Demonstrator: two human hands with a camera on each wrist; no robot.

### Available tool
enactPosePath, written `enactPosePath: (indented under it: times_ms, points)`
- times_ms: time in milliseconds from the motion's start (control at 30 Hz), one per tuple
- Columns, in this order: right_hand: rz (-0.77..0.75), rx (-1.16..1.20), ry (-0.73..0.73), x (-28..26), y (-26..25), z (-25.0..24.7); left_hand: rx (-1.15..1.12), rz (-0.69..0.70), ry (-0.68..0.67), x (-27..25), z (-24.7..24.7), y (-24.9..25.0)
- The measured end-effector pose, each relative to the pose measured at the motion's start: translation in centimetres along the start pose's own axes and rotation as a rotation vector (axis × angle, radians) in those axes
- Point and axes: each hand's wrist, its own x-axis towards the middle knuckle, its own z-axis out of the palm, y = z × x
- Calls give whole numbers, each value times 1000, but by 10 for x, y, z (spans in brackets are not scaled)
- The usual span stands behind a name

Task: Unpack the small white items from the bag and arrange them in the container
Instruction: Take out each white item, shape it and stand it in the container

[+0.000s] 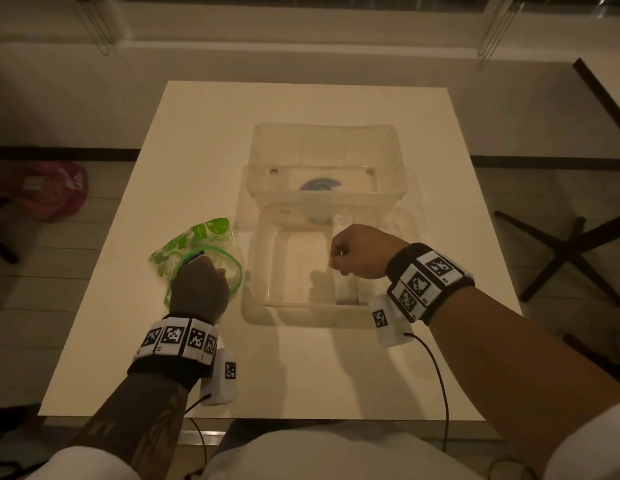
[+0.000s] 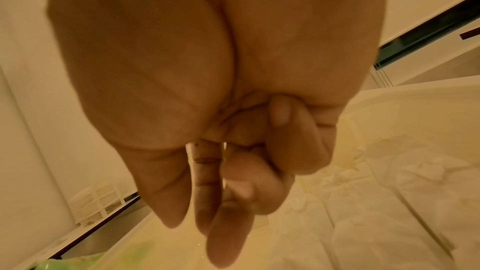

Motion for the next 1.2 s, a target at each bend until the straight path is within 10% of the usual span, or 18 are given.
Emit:
enactPosePath:
  times_ms: [400, 800, 1033, 1200]
  points:
    - [-131, 20, 94, -11, -21, -9, -313, 112, -137, -16, -43, 19]
    - [-239, 129, 247, -12, -25, -2, -952, -68, -449, -19, -13, 89]
    - [-162, 97, 283, -23, -18, -24, -774, -84, -306, -11, -3, 94]
    - [-138, 53, 221, -28, -19, -36, -570, 252, -289, -15, -5, 92]
